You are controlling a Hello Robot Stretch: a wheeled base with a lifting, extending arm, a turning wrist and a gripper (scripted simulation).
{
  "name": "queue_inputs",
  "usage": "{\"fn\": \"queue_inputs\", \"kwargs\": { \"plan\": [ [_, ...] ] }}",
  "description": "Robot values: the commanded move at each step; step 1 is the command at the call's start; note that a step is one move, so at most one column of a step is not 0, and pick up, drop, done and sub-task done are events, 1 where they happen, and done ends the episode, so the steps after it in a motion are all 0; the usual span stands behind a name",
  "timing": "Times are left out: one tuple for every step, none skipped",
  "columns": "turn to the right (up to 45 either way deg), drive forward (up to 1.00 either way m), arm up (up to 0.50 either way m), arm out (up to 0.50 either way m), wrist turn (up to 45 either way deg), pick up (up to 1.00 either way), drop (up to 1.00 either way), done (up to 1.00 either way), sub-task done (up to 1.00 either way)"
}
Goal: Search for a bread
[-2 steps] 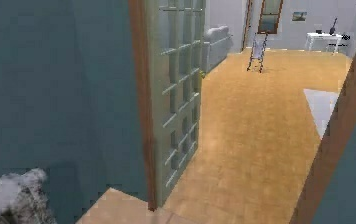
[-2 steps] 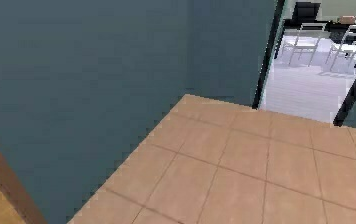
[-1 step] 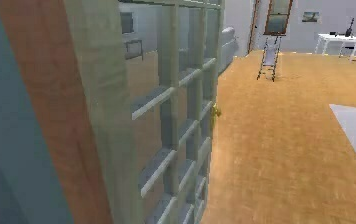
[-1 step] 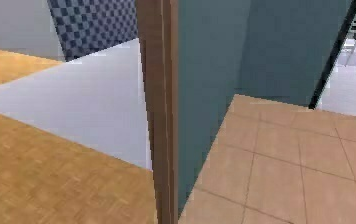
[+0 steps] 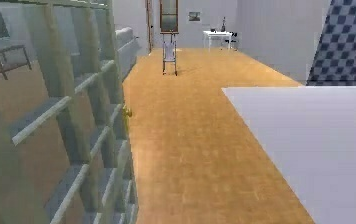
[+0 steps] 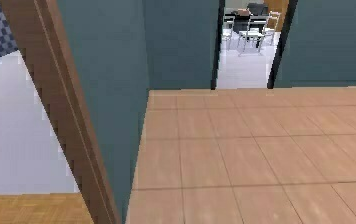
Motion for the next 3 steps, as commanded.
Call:
{"fn": "queue_inputs", "kwargs": {
  "plan": [
    [0.0,0.45,0.00,0.00,0.0,0.00,0.00,0.00,0.00],
    [45.0,0.00,0.00,0.00,0.0,0.00,0.00,0.00,0.00],
    [24.0,0.00,0.00,0.00,0.0,0.00,0.00,0.00,0.00]
  ]
}}
